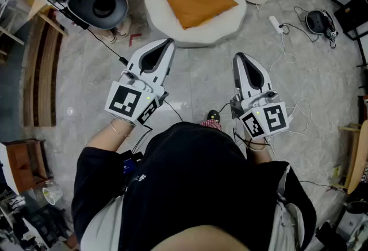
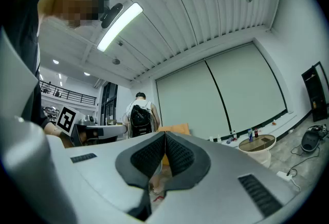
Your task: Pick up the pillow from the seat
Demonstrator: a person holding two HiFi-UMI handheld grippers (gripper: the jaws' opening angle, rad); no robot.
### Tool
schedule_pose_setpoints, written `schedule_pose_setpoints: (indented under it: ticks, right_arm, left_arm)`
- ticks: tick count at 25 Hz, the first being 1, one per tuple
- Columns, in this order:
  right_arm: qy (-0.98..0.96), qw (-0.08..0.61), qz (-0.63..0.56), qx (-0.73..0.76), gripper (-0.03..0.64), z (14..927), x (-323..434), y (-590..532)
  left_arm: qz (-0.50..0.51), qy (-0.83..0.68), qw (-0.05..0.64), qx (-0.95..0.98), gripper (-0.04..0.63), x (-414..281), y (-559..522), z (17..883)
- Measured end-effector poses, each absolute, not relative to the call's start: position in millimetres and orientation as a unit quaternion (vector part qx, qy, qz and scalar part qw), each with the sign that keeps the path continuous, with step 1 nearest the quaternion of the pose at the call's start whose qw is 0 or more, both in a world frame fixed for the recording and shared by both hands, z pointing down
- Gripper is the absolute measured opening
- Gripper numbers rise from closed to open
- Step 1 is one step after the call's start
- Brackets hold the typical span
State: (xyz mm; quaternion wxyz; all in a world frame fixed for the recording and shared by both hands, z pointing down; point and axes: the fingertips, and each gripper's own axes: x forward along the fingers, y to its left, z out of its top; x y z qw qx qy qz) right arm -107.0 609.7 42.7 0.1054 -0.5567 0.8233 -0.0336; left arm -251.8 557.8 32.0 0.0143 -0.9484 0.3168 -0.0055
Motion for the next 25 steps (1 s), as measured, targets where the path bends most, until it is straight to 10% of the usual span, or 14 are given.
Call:
schedule_pose_setpoints:
  ticks: [25]
  right_arm:
    - [0.829,0.131,-0.014,-0.543,0.021,44,-7,614]
  left_arm:
    - [-0.028,0.287,0.039,-0.957,0.009,-151,569,40]
